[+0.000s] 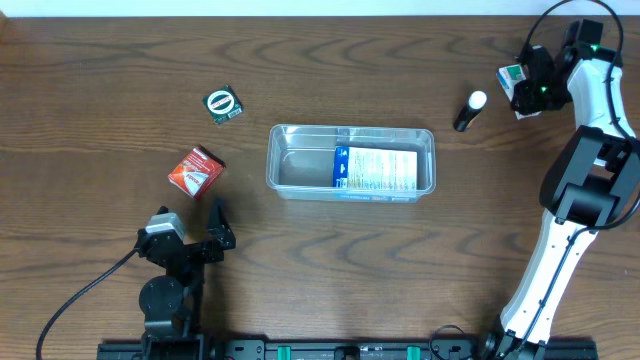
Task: Pack container
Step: 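Grasp the white Panadol box with the right gripper, then carry the white box into the container and release it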
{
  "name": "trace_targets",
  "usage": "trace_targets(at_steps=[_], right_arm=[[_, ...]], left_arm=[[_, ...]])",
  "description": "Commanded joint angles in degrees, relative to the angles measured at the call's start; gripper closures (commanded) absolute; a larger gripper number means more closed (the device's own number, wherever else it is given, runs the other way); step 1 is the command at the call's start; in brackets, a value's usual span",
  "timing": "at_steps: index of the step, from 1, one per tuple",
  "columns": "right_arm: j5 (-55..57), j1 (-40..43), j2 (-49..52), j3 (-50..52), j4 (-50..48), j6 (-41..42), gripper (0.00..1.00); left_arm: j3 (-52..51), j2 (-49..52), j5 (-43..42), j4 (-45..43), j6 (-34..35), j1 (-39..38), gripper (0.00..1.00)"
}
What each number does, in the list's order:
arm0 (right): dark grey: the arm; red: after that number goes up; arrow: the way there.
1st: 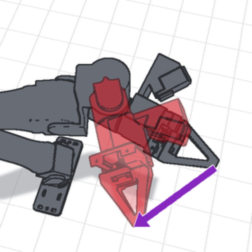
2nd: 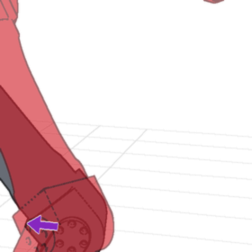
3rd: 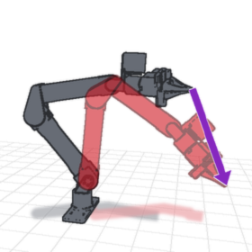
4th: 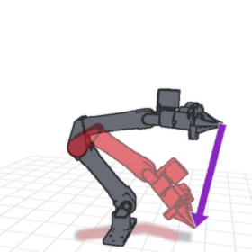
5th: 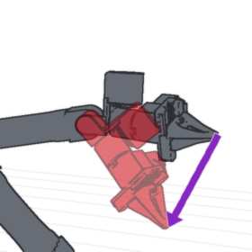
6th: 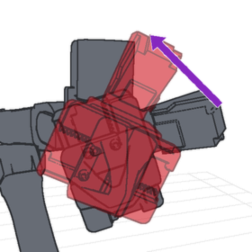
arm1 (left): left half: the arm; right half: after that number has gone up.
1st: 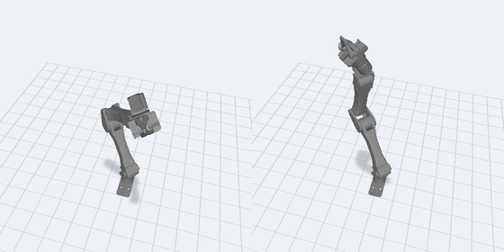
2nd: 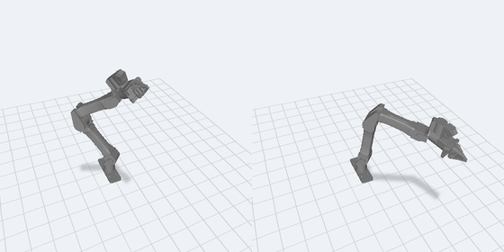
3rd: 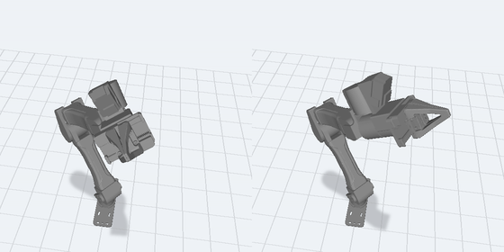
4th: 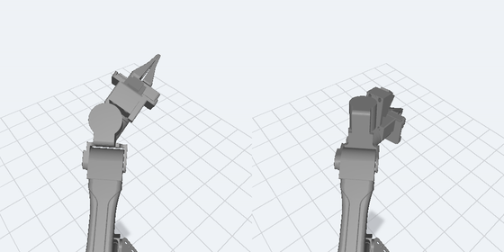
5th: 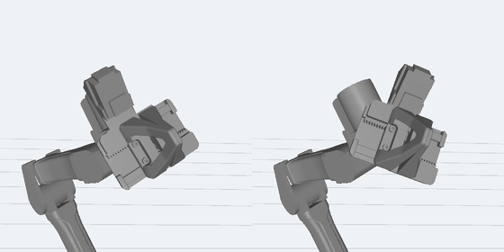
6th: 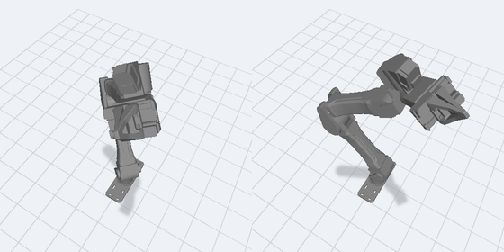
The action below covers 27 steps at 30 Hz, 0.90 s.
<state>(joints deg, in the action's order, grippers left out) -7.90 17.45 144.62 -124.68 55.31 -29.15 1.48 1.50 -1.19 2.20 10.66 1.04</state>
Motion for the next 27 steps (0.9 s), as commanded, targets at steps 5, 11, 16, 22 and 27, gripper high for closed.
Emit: trace_targets(at_steps=[5, 11, 16, 22, 27], right_arm=[[-0.1, -0.3, -1.3, -0.2, 1.1, 5.6, 0.62], [-2.4, -0.3, -7.8, -0.2, 2.6, 6.5, 0.6], [-7.9, -1.6, -16.3, -0.2, 5.3, 6.4, 0.62], [-13.6, -7.0, -26.2, -0.2, 9.2, 5.5, 0.66], [-13.3, -15.6, -30.9, -0.2, 16.4, -1.5, 0.66]], left_arm=[[-1.2, 0.0, 0.6, 1.8, -0.3, 0.3, 0.02], [-1.2, 0.0, 0.6, 1.8, -0.3, 0.3, 0.02], [-1.2, 0.0, 0.6, 1.8, -0.3, 0.3, 0.02], [-1.2, 0.0, 0.6, 1.8, -0.3, 0.3, 0.02], [-1.2, 0.0, 0.6, 1.8, -0.3, 0.3, 0.02]])
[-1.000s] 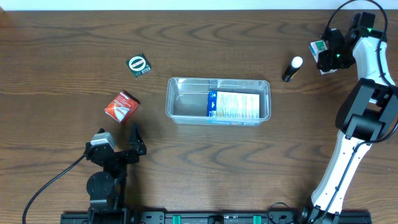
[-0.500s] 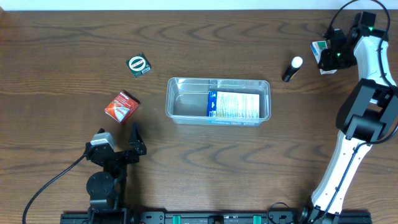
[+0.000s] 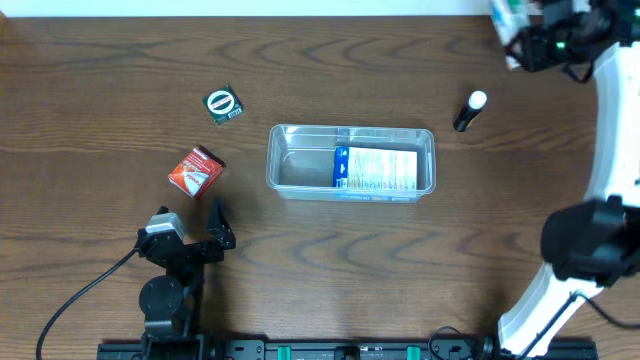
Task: Pack container
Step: 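Carry the white box into the container and release it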
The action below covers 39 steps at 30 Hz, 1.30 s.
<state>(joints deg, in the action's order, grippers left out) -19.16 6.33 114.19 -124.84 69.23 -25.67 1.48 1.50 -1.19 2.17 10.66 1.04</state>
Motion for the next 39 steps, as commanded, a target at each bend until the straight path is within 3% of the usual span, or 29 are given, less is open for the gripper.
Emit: trace_targets(at_steps=[1, 10, 16, 26, 39], right_arm=[[-1.9, -6.5, -0.9, 0.0, 4.5, -7.0, 0.66], [0.4, -20.5, -0.9, 1.6, 19.1, -18.5, 0.66], [2.9, -24.6, -0.9, 6.4, 20.6, -19.3, 0.57], [4.4, -24.3, -0.9, 22.8, 10.2, -20.7, 0.56], [13.7, -24.3, -0.9, 33.9, -7.0, -24.8, 0.53]], left_arm=[[-1.2, 0.0, 0.6, 1.8, -0.3, 0.3, 0.02], [-1.2, 0.0, 0.6, 1.8, -0.3, 0.3, 0.02], [-1.2, 0.0, 0.6, 1.8, -0.3, 0.3, 0.02], [-1.2, 0.0, 0.6, 1.8, -0.3, 0.3, 0.02], [-1.2, 0.0, 0.6, 1.8, -0.3, 0.3, 0.02]])
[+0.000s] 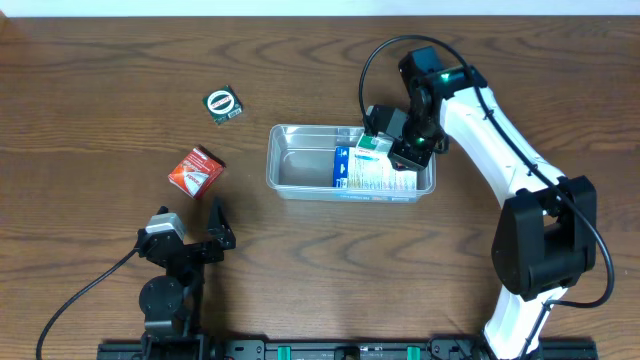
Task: Pack container
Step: 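Carry the white box into the container and release it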
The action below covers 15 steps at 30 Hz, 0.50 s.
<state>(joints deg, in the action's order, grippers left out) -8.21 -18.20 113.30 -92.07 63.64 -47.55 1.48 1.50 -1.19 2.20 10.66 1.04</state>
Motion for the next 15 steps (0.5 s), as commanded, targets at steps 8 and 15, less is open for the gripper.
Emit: trace_targets(at_steps=[8, 15], right_arm=[[2.8, 0.2, 0.0, 2.9, -7.0, -7.4, 0.44], [2.9, 0.2, 0.0, 2.9, -7.6, -7.4, 0.42]], left_arm=[[-1.2, 0.0, 0.6, 1.8, -0.3, 0.3, 0.02], [-1.2, 0.0, 0.6, 1.8, -0.3, 0.3, 0.02]])
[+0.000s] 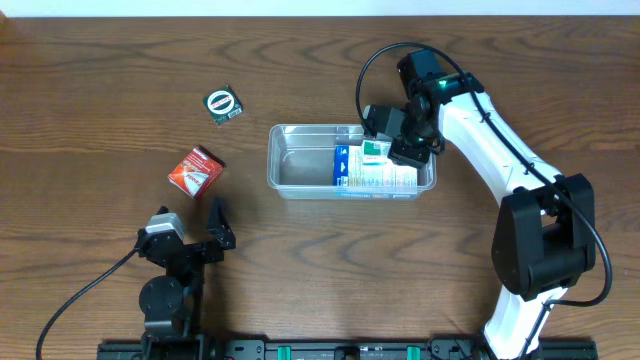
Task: Pack container
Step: 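Carry the white box into the container and release it, then move the right gripper above the dark bottle with white cap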
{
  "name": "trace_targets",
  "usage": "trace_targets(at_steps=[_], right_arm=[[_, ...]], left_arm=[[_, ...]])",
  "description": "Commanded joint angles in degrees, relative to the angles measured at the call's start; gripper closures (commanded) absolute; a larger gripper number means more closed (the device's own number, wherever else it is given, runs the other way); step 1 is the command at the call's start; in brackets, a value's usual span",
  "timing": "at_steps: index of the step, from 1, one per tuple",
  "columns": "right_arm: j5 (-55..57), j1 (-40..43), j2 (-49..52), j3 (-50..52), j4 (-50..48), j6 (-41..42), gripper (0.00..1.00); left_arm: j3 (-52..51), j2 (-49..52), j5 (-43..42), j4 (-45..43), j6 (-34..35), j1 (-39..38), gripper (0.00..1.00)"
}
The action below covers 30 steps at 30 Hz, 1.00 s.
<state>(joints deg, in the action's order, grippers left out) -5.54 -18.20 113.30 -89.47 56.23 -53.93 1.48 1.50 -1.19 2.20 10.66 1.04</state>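
A clear plastic container [300, 170] stands mid-table with a white-and-blue packet [385, 178] lying in its right half. On that packet lies a small green-and-white box [374, 151]. My right gripper [393, 148] hangs low over the container's right half, just right of the box, and looks open and off it. My left gripper [220, 226] rests open near the front left edge with nothing in it. A red packet [195, 170] and a green-and-white round item [223, 104] lie on the table to the left of the container.
The right arm [490, 120] stretches from the front right across to the container and covers the table spot beneath it. The left arm's base [165, 290] and its cable sit at the front left.
The right gripper has drawn back slightly toward the far edge. The green-and-white box now sits a little lower, lying on the packet in the container. The left arm is unchanged.
The right gripper was at the far right edge on the green-and-white box, beside a black tube. Then it held the box up at the far right corner. Then it was over the container's right half with the box, which now lies inside.
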Motion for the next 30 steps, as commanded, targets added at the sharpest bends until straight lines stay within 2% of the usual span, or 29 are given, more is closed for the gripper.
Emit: trace_targets(at_steps=[1, 4, 9, 12, 17, 20, 24, 30], right_arm=[[0.2, 0.2, 0.0, 0.3, -0.2, -1.0, 0.44], [0.0, -0.2, -0.8, -0.4, 0.1, -0.9, 0.46], [-3.3, -2.6, -5.4, -5.0, 4.7, 0.4, 0.43], [-2.9, -4.6, -9.4, -8.1, 6.9, 3.2, 0.27], [3.0, -5.4, -16.2, -9.6, 6.1, 4.3, 0.14], [7.8, -2.7, -17.9, -9.6, 3.1, 10.8, 0.08], [8.5, 3.7, -17.1, -9.6, 0.9, 21.0, 0.07], [8.5, 13.4, -12.9, -9.6, -2.0, 36.4, 0.14]], left_arm=[[-1.2, 0.0, 0.6, 1.8, -0.3, 0.3, 0.02], [-1.2, 0.0, 0.6, 1.8, -0.3, 0.3, 0.02], [-1.2, 0.0, 0.6, 1.8, -0.3, 0.3, 0.02], [-1.2, 0.0, 0.6, 1.8, -0.3, 0.3, 0.02], [-1.2, 0.0, 0.6, 1.8, -0.3, 0.3, 0.02], [-1.2, 0.0, 0.6, 1.8, -0.3, 0.3, 0.02], [-1.2, 0.0, 0.6, 1.8, -0.3, 0.3, 0.02], [-1.2, 0.0, 0.6, 1.8, -0.3, 0.3, 0.02]])
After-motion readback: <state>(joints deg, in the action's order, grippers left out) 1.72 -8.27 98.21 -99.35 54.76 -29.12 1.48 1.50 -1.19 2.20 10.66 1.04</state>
